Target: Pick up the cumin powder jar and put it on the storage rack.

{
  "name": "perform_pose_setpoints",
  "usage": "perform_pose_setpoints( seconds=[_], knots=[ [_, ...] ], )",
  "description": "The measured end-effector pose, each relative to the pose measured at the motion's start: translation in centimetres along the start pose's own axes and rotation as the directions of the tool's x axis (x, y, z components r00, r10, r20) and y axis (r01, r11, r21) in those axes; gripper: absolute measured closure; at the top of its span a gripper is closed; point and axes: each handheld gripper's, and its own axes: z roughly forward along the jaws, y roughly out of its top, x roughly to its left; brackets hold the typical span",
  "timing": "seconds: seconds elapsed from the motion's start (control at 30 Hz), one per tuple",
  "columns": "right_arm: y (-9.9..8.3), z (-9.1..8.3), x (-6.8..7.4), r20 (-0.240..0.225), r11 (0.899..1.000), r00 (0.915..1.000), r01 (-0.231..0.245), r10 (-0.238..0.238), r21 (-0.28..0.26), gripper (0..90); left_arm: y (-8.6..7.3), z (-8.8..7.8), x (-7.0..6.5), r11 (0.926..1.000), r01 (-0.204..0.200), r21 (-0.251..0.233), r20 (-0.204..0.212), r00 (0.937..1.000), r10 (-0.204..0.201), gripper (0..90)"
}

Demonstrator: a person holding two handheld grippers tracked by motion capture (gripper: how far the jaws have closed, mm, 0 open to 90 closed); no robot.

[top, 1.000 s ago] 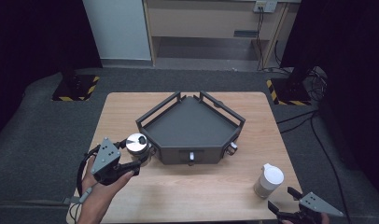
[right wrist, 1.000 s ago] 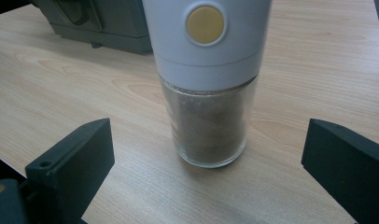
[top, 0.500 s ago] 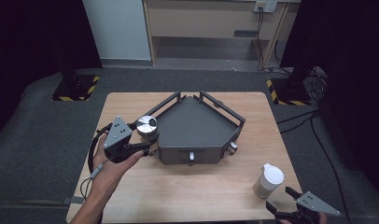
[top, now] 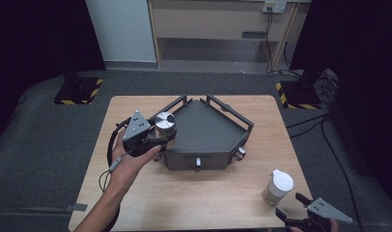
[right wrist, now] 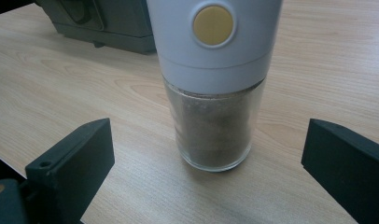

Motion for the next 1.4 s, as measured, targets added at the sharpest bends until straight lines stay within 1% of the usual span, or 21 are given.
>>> perform_pose_setpoints(
  seconds=[0.1, 0.17, 0.27, 0.37, 0.43, 0.53, 0.57, 0.73, 0.87, 0.97, 1.1, 1.2, 1.33, 1.4],
  knots=[
    [0.0, 0.1, 0.0, -0.003, 1.000, 1.0000, 0.001, -0.001, -0.002, 2.9, 0.1, 0.7, 0.1, 1.0000, 0.000, -0.001, 0.001, 1.0000, 0.000, 30.8],
    [0.0, 0.1, 0.0, -0.004, 1.000, 1.0000, 0.001, -0.001, -0.001, 2.9, 0.3, 1.1, 0.2, 1.0000, -0.009, -0.004, 0.005, 0.9999, 0.009, 30.8],
    [0.1, 0.3, 0.0, -0.006, 1.000, 1.0000, 0.000, 0.000, 0.000, 2.9, 0.3, 1.7, 0.2, 0.9998, 0.006, -0.019, 0.008, 1.0000, -0.006, 30.8],
    [0.1, 0.3, 0.0, -0.009, 1.000, 1.0000, 0.000, 0.000, -0.001, 2.9, 0.4, 2.2, 0.2, 0.9997, 0.007, -0.024, 0.009, 0.9999, -0.006, 30.8],
    [0.1, 0.3, 0.0, -0.010, 1.000, 0.9999, 0.000, 0.000, -0.003, 2.9, 0.2, 2.6, 0.2, 0.9993, 0.023, -0.031, 0.013, 0.9997, -0.022, 30.8],
    [0.2, 0.3, -0.1, -0.013, 1.000, 0.9999, -0.001, 0.001, -0.001, 2.9, -0.1, 3.2, 0.2, 0.9995, 0.021, -0.025, 0.006, 0.9998, -0.021, 30.8],
    [0.2, 0.4, 0.0, -0.013, 1.000, 0.9999, 0.000, 0.000, -0.001, 2.9, -0.1, 3.3, 0.2, 0.9994, 0.026, -0.023, 0.008, 0.9996, -0.026, 30.8],
    [0.1, 0.3, -0.1, -0.013, 1.000, 0.9999, 0.000, 0.000, -0.003, 2.9, -0.3, 3.9, 0.2, 0.9995, 0.023, -0.022, 0.006, 0.9997, -0.023, 30.8],
    [0.1, 0.2, -0.1, -0.012, 1.000, 0.9999, -0.002, 0.002, -0.002, 2.9, -0.5, 4.3, 0.3, 0.9992, 0.033, -0.024, 0.007, 0.9994, -0.033, 30.8],
    [0.1, 0.2, -0.1, -0.011, 1.000, 0.9999, -0.003, 0.003, -0.003, 2.9, -0.6, 4.8, 0.4, 0.9996, 0.028, -0.008, 0.002, 0.9996, -0.028, 30.8],
    [0.0, 0.0, -0.1, -0.009, 1.000, 1.0000, 0.000, 0.000, -0.006, 2.9, -0.9, 5.1, 0.5, 0.9995, 0.031, -0.001, -0.003, 0.9995, -0.031, 30.8],
    [0.0, -0.1, -0.2, -0.005, 1.000, 1.0000, -0.007, 0.007, -0.007, 2.9, -1.2, 5.2, 0.5, 0.9995, 0.032, -0.003, -0.004, 0.9995, -0.032, 30.8],
    [0.0, -0.1, -0.2, -0.005, 1.000, 1.0000, -0.008, 0.008, -0.005, 2.9, -1.7, 5.6, 0.6, 0.9986, 0.052, -0.005, -0.006, 0.9986, -0.052, 30.8],
    [0.0, -0.1, -0.2, -0.007, 1.000, 1.0000, -0.007, 0.007, -0.005, 2.9, -1.7, 5.8, 0.5, 0.9989, 0.048, 0.002, -0.012, 0.9988, -0.048, 30.8]
  ],
)
